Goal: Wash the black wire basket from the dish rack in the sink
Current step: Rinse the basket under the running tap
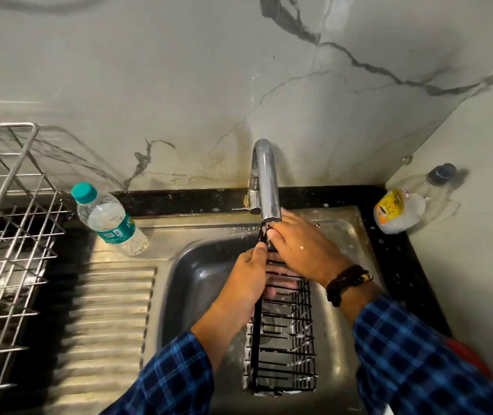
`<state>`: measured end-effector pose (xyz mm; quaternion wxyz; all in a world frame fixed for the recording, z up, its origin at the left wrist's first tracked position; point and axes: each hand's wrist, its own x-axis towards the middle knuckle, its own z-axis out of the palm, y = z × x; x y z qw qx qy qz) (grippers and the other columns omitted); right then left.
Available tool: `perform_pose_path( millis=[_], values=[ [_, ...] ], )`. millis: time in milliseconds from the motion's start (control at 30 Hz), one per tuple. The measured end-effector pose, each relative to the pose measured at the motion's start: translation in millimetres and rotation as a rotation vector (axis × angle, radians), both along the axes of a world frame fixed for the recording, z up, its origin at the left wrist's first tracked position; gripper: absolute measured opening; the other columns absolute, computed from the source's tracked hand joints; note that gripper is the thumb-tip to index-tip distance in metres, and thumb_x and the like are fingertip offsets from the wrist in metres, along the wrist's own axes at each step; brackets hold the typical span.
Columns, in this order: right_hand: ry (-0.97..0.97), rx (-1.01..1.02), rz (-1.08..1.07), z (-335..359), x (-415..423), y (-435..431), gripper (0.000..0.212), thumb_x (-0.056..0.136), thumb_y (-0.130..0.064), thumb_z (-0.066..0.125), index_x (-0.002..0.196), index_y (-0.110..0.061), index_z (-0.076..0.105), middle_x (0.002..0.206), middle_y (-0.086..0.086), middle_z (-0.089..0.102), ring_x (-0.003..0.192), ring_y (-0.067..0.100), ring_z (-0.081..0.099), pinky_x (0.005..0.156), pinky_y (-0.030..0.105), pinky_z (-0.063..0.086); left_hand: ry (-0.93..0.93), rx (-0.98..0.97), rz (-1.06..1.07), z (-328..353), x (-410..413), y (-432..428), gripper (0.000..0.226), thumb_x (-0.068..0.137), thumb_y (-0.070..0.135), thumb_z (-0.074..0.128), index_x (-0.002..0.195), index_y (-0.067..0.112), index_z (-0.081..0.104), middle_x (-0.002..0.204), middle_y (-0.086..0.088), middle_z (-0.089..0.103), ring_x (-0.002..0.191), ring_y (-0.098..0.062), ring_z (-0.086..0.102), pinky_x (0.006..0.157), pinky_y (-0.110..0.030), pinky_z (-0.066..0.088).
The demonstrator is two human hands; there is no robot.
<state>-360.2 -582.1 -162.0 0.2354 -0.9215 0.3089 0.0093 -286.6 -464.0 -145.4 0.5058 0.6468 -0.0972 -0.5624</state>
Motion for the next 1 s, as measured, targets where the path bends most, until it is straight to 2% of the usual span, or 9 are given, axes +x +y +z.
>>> perform_pose_path(
  millis=[67, 167, 300, 400, 500, 567, 733, 900, 1000],
  values=[
    [0.005, 0.053, -0.088, 1.9, 5.8, 2.1, 0.034, 0.107, -0.037, 0.030, 0.108, -0.022, 0.061, 0.095, -0.002, 0.065, 0.098, 0.023, 0.063, 0.076, 0.032, 0.042, -0.026, -0.017, -0.038, 0.4, 1.8, 2.3, 0.054, 0.111, 0.033, 0.023, 0.104, 0.001, 0.065, 0.087, -0.019, 0.078, 0.062, -0.022, 0.074, 0.044, -0.022, 0.048],
    [0.012, 0.070, -0.242, 11.0, 17.8, 5.4, 0.034, 0.106, -0.039, 0.030, 0.086, -0.024, 0.053, 0.070, -0.006, 0.054, 0.072, 0.022, 0.057, 0.059, 0.032, 0.035, -0.046, -0.018, -0.074, 1.6, 1.8, 3.1, 0.055, 0.111, 0.033, 0.023, 0.101, -0.001, 0.065, 0.080, -0.015, 0.078, 0.056, -0.019, 0.072, 0.044, -0.022, 0.051],
    [-0.002, 0.058, -0.232, 29.5, 27.5, 10.8, 0.034, 0.106, -0.038, 0.036, 0.110, -0.019, 0.063, 0.091, -0.001, 0.058, 0.086, 0.024, 0.059, 0.072, 0.032, 0.043, -0.035, -0.027, -0.032, 4.0, 3.2, 3.0, 0.054, 0.112, 0.032, 0.024, 0.099, 0.000, 0.065, 0.075, -0.012, 0.077, 0.055, -0.019, 0.071, 0.043, -0.021, 0.049],
    [0.035, -0.073, 0.049, 22.7, 19.0, 17.5, 0.043, 0.107, -0.040, 0.026, 0.135, -0.029, 0.057, 0.128, -0.001, 0.062, 0.118, 0.020, 0.059, 0.106, 0.040, 0.040, -0.055, -0.026, 0.029, 2.3, 9.5, 6.3, 0.048, 0.111, 0.032, 0.026, 0.102, 0.006, 0.065, 0.077, -0.012, 0.077, 0.058, -0.021, 0.073, 0.041, -0.021, 0.048],
    [0.052, -0.048, 0.120, 9.3, -5.5, 29.0, 0.058, 0.101, -0.052, 0.008, 0.155, -0.042, 0.024, 0.161, -0.002, 0.030, 0.152, 0.017, 0.018, 0.124, 0.051, 0.009, -0.085, -0.013, 0.073, -1.8, 11.9, 8.7, 0.045, 0.111, 0.031, 0.029, 0.099, 0.009, 0.066, 0.062, -0.003, 0.073, 0.050, -0.014, 0.069, 0.039, -0.021, 0.047],
    [0.022, 0.017, 0.116, 5.0, -24.1, 53.7, 0.063, 0.098, -0.055, 0.005, 0.158, -0.038, 0.009, 0.168, -0.009, 0.001, 0.153, 0.009, -0.011, 0.125, 0.050, 0.002, -0.106, 0.004, 0.152, -7.5, 10.0, 9.6, 0.044, 0.110, 0.033, 0.032, 0.094, 0.014, 0.068, 0.063, 0.000, 0.073, 0.054, -0.011, 0.068, 0.047, -0.023, 0.052],
    [-0.033, 0.095, 0.077, 0.9, -43.8, 109.3, 0.069, 0.099, -0.059, 0.012, 0.160, -0.030, -0.005, 0.162, -0.022, -0.024, 0.150, 0.000, -0.018, 0.124, 0.046, -0.004, 0.078, 0.070, 0.359, -14.0, 4.2, 9.2, 0.054, 0.107, 0.044, 0.035, 0.092, 0.011, 0.075, 0.091, -0.014, 0.078, 0.090, -0.028, 0.074, 0.088, -0.040, 0.057],
    [-0.268, 0.128, -0.094, 3.0, -31.8, 86.2, 0.057, 0.103, -0.049, 0.023, 0.158, -0.034, 0.018, 0.167, -0.019, -0.003, 0.153, 0.002, -0.002, 0.123, 0.034, 0.013, 0.310, 0.074, 0.469, 3.2, 4.8, 1.0, 0.051, 0.106, 0.047, 0.038, 0.080, 0.011, 0.064, 0.074, -0.007, 0.068, 0.070, -0.028, 0.069, 0.066, -0.031, 0.054],
    [-0.197, 0.270, -0.331, 13.5, -29.9, 72.8, 0.050, 0.106, -0.045, 0.025, 0.154, -0.032, 0.029, 0.165, -0.008, 0.019, 0.145, 0.002, 0.022, 0.115, 0.029, 0.028, 0.330, -0.060, 0.573, 9.8, 7.9, -1.6, 0.047, 0.107, 0.046, 0.034, 0.072, 0.020, 0.049, 0.050, 0.004, 0.041, 0.036, -0.008, 0.031, 0.033, -0.019, 0.025]
  ],
)
